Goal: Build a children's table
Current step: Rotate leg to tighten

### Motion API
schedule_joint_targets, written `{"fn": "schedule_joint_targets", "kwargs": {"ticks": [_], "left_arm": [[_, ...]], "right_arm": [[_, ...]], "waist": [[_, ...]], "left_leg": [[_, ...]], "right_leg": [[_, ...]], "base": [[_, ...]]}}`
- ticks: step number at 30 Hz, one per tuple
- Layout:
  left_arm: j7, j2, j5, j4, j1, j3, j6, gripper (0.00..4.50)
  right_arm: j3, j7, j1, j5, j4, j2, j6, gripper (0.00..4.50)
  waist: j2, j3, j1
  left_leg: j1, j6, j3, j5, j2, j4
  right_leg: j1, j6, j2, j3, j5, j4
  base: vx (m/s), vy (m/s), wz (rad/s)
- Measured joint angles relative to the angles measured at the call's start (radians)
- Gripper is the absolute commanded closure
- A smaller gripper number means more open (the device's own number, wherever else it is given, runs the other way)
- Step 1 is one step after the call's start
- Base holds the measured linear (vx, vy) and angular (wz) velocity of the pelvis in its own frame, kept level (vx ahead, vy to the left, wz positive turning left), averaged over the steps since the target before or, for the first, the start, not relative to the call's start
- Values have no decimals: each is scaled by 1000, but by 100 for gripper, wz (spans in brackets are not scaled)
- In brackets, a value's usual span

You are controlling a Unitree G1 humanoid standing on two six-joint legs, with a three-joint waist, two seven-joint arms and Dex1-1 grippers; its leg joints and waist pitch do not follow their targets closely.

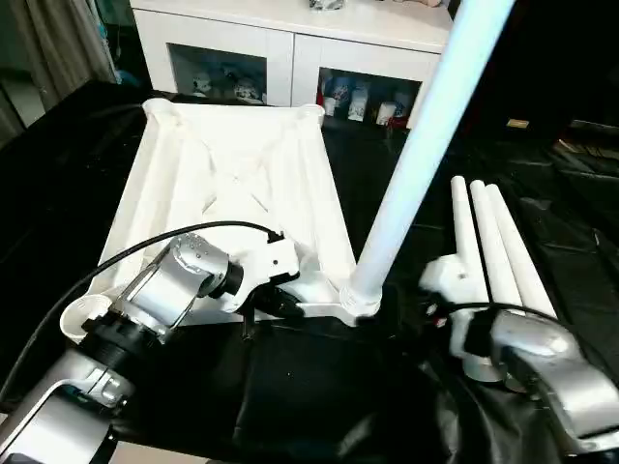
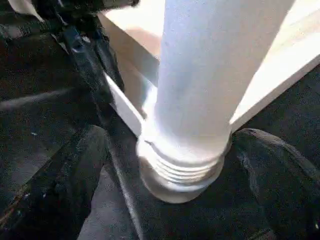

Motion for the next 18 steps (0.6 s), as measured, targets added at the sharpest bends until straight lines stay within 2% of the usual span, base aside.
{"fn": "schedule_joint_targets", "kwargs": {"ticks": [9, 10, 11, 14, 16, 18], "left_arm": [[-3, 4, -1, -4, 2, 1, 0, 450], [-3, 5, -1, -5, 2, 1, 0, 450], [-3, 7, -1, -7, 4, 2, 0, 450], [-4, 8, -1, -11, 5, 2, 0, 450], [-7, 8, -1, -11, 5, 2, 0, 450], [-10, 10, -2, -11, 5, 3, 0, 450]], "right_arm": [[1, -16, -37, -14, 74, 55, -32, 8], [1, -16, -40, -11, 82, 59, -36, 35], [1, -15, -43, -3, 92, 65, -41, 44], [1, -11, -50, 7, 107, 72, -53, 49], [1, -10, -52, 7, 115, 74, -56, 79], [-1, -8, -52, 8, 119, 84, -59, 86]], "waist": [[0, 0, -2], [0, 0, -2], [0, 0, -2], [-1, 0, -2], [-1, 1, -2], [-1, 1, -2]], "left_leg": [[-2, 0, 0, 0, 0, 0], [-2, 0, 0, 0, 0, 0], [-2, 0, 0, 0, 0, -1], [-2, 0, 0, 0, 0, -1], [-2, 0, 0, 0, 0, -2], [-2, 0, 0, 0, 0, -3]], "right_leg": [[-1, 0, 0, 0, 0, 0], [-1, 0, 0, 0, 0, 0], [-1, 0, 0, 0, 0, 0], [-1, 0, 0, 0, 0, -1], [-1, 0, 0, 0, 0, -2], [-2, 0, 0, 0, 0, -2]], "base": [[0, 0, 0], [0, 0, 0], [0, 0, 0], [0, 0, 0], [0, 0, 0], [0, 0, 0]]}}
